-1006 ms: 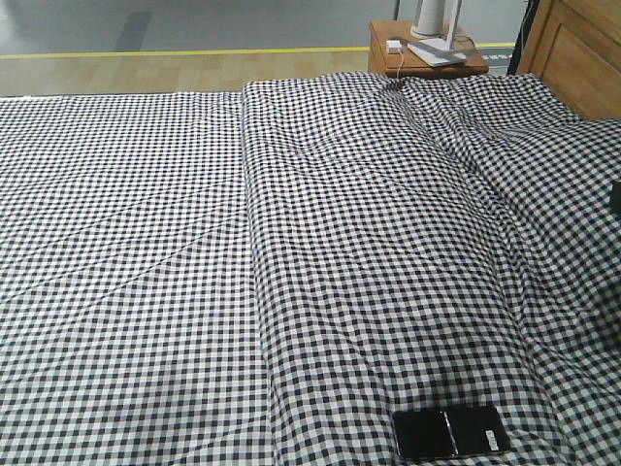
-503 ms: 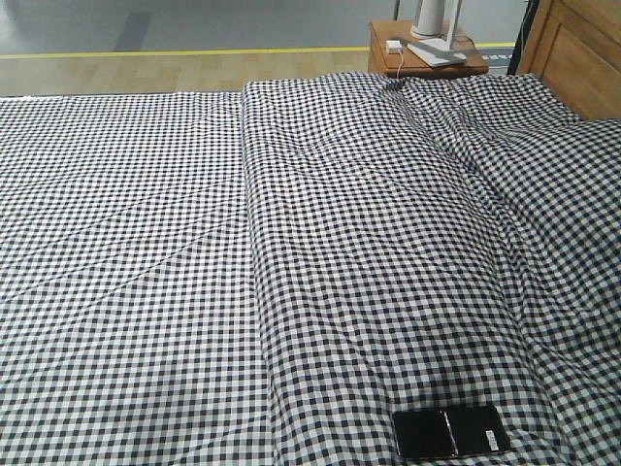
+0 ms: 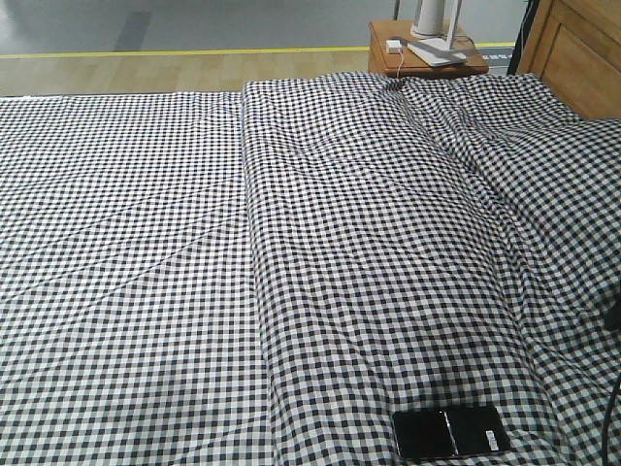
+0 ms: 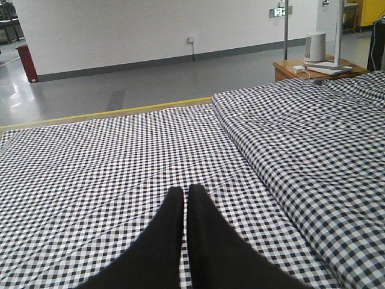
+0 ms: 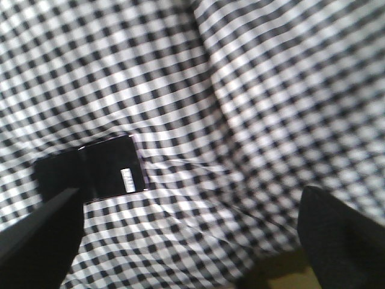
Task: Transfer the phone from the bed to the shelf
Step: 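Lower the right gripper onto the black phone on the gingham bed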
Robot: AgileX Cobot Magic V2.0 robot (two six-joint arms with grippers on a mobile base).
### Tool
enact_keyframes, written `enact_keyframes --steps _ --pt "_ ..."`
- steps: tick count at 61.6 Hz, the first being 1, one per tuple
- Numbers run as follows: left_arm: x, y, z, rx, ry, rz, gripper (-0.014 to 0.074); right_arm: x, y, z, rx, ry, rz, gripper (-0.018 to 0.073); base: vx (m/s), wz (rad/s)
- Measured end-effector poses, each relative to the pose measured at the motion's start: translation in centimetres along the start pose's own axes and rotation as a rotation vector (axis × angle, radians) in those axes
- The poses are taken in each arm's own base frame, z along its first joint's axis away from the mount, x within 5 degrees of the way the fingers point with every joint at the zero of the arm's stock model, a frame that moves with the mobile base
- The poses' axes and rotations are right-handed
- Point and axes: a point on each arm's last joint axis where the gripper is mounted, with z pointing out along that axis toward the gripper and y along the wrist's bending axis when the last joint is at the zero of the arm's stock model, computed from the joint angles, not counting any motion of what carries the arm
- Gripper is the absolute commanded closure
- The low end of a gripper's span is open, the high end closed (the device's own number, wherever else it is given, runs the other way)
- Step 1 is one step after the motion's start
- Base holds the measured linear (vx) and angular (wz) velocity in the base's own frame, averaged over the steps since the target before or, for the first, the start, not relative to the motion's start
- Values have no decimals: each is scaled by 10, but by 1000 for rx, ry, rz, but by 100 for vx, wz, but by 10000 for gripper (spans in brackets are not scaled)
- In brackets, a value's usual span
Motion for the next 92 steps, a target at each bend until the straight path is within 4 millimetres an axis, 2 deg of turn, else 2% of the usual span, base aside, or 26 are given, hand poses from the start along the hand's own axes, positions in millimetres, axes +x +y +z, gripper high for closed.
enact_keyframes --steps 7,14,37,65,80,92 --pt "0 0 0 0 0 0 595 3 -12 32 -89 34 8 -102 0 0" --pt "0 0 0 0 0 0 595 7 -17 58 -169 59 -21 -99 0 0" --pt "0 0 0 0 0 0 595 27 -10 129 -462 131 -26 -79 0 0" --pt "0 0 0 0 0 0 595 55 -10 185 -597 186 -11 -62 0 0" --pt "0 0 0 0 0 0 595 64 -9 207 -658 156 25 -54 0 0" --pt "0 0 0 0 0 0 595 63 -11 223 -685 139 46 -52 0 0"
